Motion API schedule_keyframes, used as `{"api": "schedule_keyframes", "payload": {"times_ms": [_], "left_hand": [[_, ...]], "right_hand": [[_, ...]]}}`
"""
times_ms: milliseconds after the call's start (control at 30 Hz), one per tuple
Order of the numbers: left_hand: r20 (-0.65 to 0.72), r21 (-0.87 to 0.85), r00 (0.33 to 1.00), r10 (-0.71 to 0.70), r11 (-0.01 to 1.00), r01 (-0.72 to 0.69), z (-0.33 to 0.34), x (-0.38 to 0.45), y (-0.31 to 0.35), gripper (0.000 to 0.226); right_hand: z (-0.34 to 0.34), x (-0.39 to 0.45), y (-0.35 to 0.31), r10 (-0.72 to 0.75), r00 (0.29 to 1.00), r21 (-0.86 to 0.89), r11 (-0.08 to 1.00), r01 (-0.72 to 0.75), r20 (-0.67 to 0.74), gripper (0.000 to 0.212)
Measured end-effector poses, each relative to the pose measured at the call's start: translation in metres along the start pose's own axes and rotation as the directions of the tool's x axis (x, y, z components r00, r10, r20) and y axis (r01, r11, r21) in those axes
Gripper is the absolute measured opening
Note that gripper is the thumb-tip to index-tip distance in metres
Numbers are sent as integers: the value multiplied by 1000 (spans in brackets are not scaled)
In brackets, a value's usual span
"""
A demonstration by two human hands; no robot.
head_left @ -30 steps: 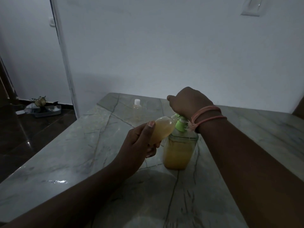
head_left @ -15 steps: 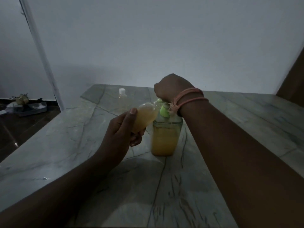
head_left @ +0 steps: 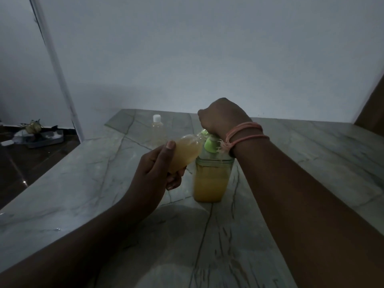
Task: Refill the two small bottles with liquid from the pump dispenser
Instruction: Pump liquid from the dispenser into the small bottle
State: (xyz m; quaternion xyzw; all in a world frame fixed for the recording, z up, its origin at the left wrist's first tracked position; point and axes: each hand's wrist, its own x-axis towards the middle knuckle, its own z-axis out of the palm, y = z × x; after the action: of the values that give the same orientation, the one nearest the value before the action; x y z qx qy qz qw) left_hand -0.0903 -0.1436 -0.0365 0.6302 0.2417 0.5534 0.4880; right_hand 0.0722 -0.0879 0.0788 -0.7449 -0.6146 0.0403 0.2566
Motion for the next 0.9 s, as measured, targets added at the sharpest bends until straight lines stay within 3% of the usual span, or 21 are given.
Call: {"api": "schedule_keyframes", "payload": {"times_ms": [133, 300, 400, 600, 767, 900], "left_hand": [[-7, 21, 1000, -12, 1000, 12, 2, -2, 3, 43], [-8, 42, 1000, -8, 999, 8, 2, -3, 5, 43], [-8, 34, 1000, -13, 999, 14, 2, -2, 4, 45], [-5, 19, 1000, -21, 1000, 21, 3, -3, 6, 41], [9, 10, 1000, -8, 1000, 8, 2, -3, 6, 39], [14, -2, 1000, -8, 1000, 8, 2, -2, 3, 42]], "right_hand": [[-4, -3, -3, 12, 999, -50, 999, -10, 42, 25], [-5, -1, -5, -2, 1000, -71, 997, 1, -8, 24], [-3, -1, -3, 14, 997, -20, 1000, -13, 76, 24], [-8, -4, -6, 13, 992, -99, 995, 0, 129, 25], [-10, -2, -9, -19, 999, -112, 993, 24, 41, 23], [-4, -1, -6, -11, 992, -112, 993, 26, 125, 25]]}}
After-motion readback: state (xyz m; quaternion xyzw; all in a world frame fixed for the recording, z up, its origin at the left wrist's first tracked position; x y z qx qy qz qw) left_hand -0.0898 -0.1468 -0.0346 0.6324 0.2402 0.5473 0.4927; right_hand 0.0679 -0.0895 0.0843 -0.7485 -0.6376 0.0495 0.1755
